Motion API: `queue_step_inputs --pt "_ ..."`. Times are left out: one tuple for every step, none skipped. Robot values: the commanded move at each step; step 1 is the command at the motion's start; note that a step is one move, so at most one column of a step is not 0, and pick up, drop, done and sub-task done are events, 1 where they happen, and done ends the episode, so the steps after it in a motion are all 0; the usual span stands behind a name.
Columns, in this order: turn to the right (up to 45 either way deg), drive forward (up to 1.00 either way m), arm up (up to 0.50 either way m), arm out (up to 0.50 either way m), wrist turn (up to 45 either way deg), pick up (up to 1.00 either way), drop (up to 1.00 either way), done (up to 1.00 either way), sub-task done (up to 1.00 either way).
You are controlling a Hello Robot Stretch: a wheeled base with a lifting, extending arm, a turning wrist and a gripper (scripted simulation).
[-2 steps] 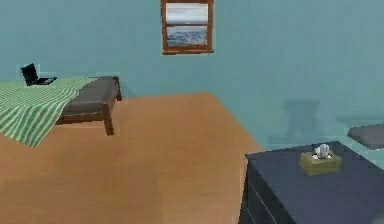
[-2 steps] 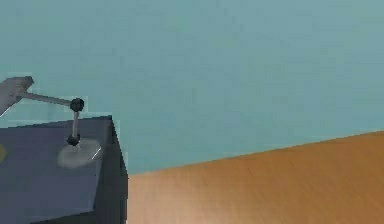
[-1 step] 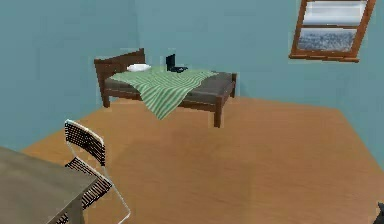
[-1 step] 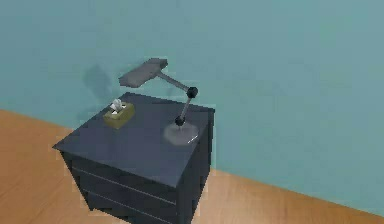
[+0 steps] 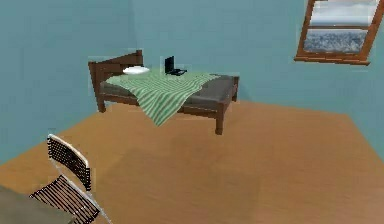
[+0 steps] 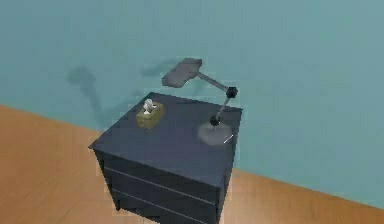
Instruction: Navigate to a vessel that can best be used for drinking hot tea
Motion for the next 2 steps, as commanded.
queue_step_inputs --pt "-45.0 0.0 0.0 0.0 0.0 0.0 0.0 0.0 0.0" --pt "-15.0 0.0 0.0 0.0 0.0 0.0 0.0 0.0 0.0"
